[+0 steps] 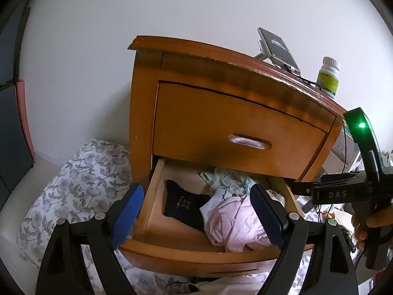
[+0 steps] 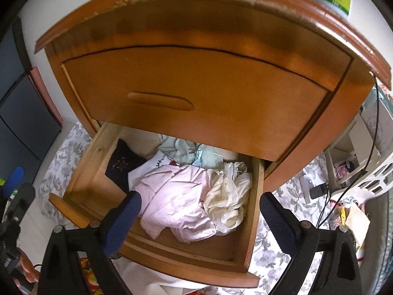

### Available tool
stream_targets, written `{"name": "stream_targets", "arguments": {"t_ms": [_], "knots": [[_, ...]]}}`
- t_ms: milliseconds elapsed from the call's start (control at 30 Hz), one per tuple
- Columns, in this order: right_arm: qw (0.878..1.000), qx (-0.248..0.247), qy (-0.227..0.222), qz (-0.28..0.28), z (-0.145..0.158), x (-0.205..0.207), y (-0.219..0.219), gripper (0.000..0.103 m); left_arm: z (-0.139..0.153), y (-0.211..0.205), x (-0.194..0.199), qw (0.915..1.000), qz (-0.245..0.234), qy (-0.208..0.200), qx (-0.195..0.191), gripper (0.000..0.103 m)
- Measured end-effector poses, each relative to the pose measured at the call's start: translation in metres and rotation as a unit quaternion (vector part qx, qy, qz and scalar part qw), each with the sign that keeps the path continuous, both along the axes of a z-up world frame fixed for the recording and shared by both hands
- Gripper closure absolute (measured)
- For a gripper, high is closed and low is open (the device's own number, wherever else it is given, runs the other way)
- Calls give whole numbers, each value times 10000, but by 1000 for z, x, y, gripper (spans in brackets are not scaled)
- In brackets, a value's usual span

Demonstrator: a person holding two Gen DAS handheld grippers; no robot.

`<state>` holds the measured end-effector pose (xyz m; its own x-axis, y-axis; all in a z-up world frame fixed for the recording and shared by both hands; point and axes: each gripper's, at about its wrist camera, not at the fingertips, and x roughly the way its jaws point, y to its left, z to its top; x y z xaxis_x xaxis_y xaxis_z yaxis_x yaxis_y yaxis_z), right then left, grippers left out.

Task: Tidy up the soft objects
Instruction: 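Lower the right gripper into the drawer and grasp the cream lace cloth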

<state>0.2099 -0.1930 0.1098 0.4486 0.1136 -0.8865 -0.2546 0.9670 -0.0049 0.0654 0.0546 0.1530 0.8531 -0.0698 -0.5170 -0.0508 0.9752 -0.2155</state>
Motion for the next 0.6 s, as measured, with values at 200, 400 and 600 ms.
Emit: {"name": "stream_targets", "arguments": {"t_ms": [200,400,600], "knots": [[9990,-53,408,-186,-30,13,-7,10,-16,1,4,9999,-69,129,-30,14],[9961,-175,814,-303,-64,29,-10,17,-26,4,7,9998,-66,148,-73,14],[9916,-363,1170,-414,-90,43,-15,25,-33,4,8,9997,-154,164,-14,14]]}}
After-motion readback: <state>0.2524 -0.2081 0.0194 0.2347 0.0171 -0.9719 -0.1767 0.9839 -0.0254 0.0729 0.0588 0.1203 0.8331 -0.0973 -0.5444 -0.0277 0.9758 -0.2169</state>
